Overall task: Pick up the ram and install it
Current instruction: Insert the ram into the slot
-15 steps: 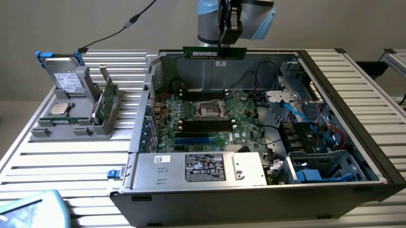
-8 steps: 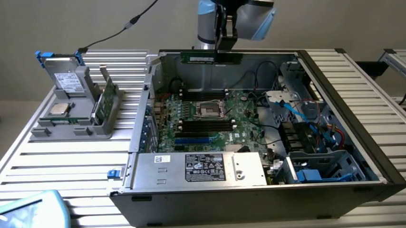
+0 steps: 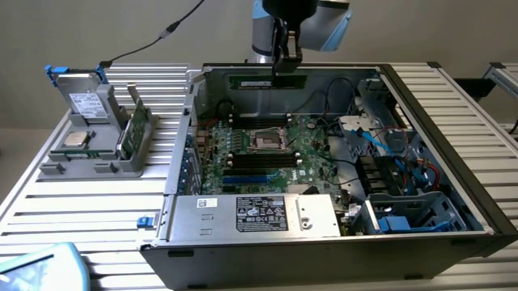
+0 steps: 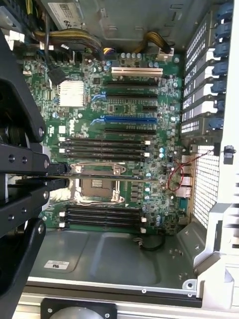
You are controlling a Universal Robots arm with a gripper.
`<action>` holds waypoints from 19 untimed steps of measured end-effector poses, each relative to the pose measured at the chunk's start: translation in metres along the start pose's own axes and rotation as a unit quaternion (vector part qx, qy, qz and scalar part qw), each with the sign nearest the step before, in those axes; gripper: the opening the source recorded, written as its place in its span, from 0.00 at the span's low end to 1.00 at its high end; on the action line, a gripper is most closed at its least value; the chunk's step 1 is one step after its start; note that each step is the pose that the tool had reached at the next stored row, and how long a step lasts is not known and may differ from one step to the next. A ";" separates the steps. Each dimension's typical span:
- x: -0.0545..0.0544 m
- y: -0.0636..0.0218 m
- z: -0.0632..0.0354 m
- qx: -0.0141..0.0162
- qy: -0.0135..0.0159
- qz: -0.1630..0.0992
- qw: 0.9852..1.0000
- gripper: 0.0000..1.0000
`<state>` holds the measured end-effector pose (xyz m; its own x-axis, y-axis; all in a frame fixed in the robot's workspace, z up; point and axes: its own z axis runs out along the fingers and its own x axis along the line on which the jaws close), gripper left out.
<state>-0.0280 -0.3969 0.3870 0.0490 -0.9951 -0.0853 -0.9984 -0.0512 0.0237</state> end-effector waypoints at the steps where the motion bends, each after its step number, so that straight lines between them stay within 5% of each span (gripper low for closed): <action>1: 0.000 0.0003 0.0018 0.000 0.000 -0.003 1.000 0.14; 19: 0.003 0.0077 0.0343 -0.001 0.001 -0.007 1.000 0.14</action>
<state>-0.0364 -0.3978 0.3527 0.0630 -0.9946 -0.0830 -0.9976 -0.0652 0.0239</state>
